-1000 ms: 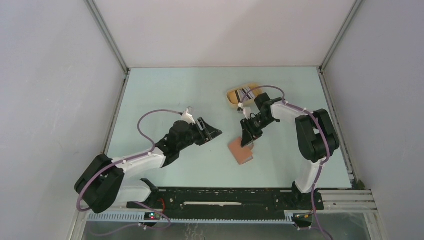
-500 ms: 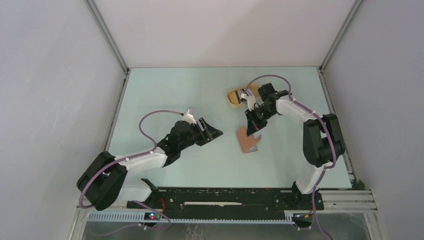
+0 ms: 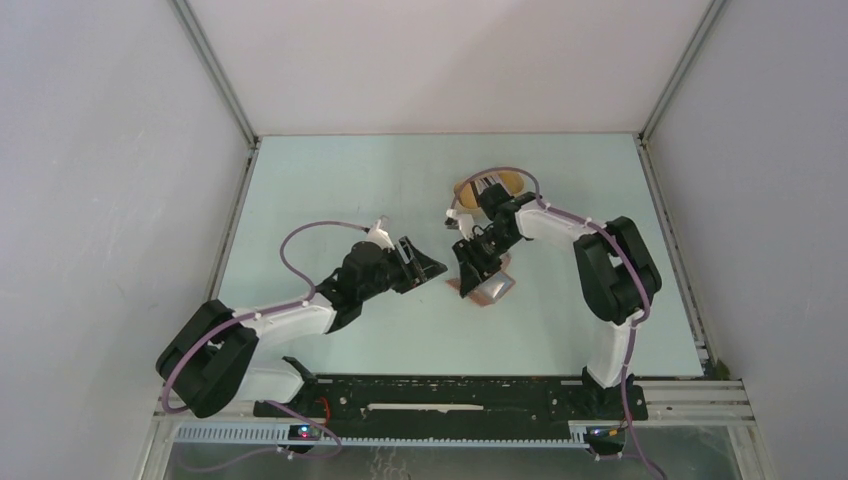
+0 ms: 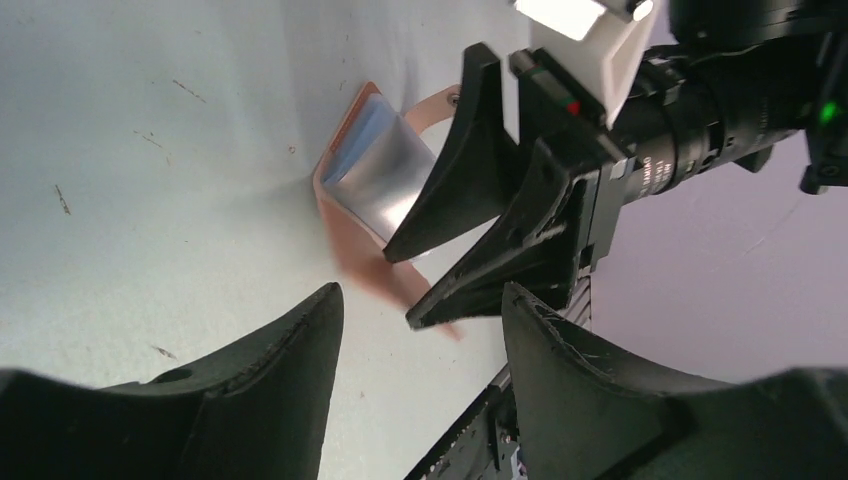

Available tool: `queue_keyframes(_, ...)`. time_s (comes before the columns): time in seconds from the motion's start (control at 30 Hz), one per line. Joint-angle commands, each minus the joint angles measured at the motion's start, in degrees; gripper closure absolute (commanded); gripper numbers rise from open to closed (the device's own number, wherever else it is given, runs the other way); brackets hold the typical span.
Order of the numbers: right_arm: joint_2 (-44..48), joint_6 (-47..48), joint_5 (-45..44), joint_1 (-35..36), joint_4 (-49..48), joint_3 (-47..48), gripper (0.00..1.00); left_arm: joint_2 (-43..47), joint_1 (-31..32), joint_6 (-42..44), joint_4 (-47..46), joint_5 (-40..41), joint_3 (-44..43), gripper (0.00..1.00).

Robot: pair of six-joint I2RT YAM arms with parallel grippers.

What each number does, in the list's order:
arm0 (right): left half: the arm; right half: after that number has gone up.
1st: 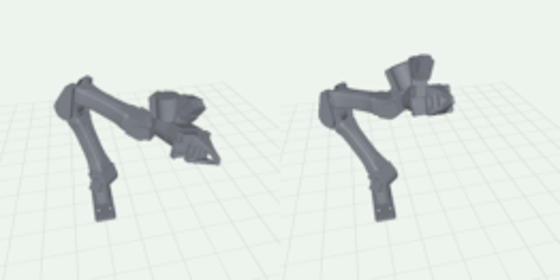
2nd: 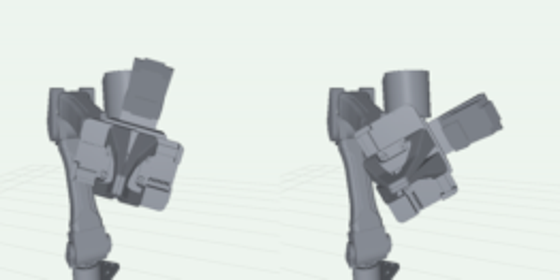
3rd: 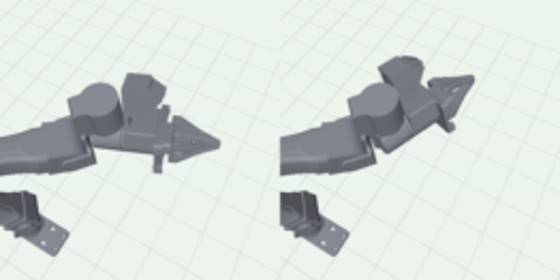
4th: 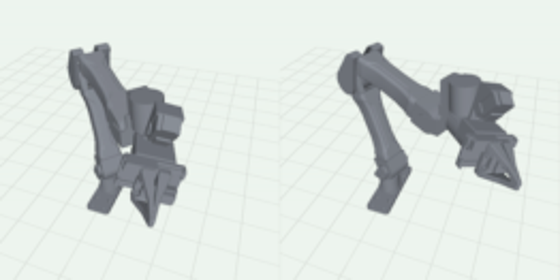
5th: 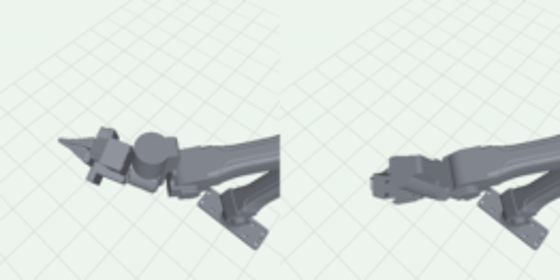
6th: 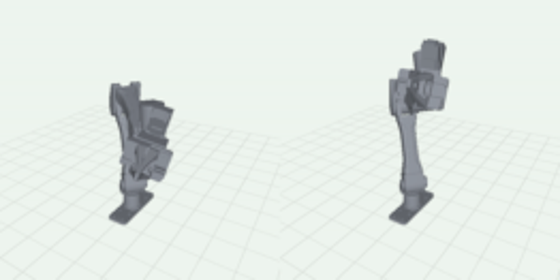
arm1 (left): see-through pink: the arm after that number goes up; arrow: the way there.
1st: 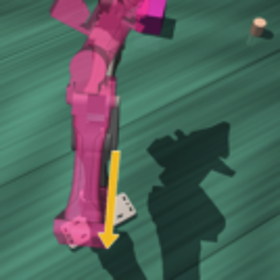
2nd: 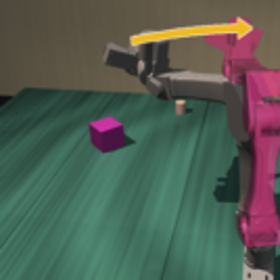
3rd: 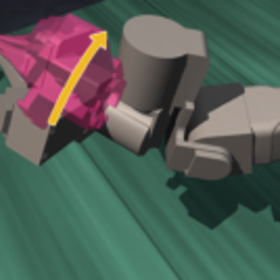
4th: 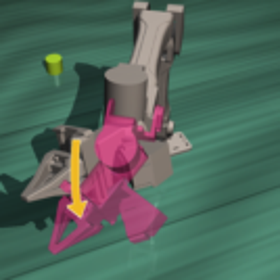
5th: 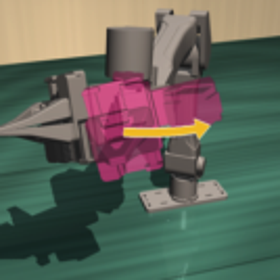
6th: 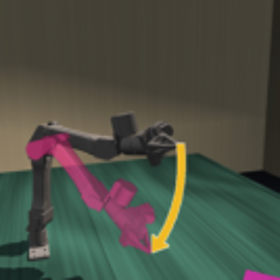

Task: Put the credit cards into the card holder
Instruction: Open the card holder at the center of the board.

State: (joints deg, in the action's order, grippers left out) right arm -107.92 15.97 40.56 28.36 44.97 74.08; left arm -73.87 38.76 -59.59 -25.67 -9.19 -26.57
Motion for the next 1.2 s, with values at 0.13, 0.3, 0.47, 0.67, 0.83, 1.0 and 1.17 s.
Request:
queue_keyframes(0.13,-2.3,2.2,16.9,1.8,3.8,0.2,0.40,-1.6,0.2,-1.4,-2.0,-1.6,-0.5,0.35)
queue_keyframes(0.3,-2.2,3.5,18.9,0.9,4.3,0.5,0.40,-6.4,0.1,-3.4,-4.8,-4.4,-3.3,0.36)
queue_keyframes(0.47,-3.4,3.8,19.3,-0.6,4.8,0.5,0.44,-10.6,0.1,-3.9,-6.5,-7.1,-7.4,0.40)
queue_keyframes(0.67,-4.4,4.0,19.6,-1.8,4.8,0.6,0.50,-15.1,0.3,-4.0,-6.6,-9.7,-10.5,0.55)
queue_keyframes(0.83,-4.8,4.5,20.2,-3.5,5.3,0.9,0.54,-18.4,0.6,-4.6,-7.0,-11.0,-10.4,0.68)
queue_keyframes(1.0,-5.4,5.1,20.6,-4.1,5.8,0.9,0.56,-20.5,1.0,-4.5,-7.1,-12.5,-11.1,0.74)
queue_keyframes(1.17,-4.4,5.7,20.6,-4.7,6.0,1.0,0.57,-22.4,1.0,-4.2,-5.6,-13.6,-11.4,0.80)
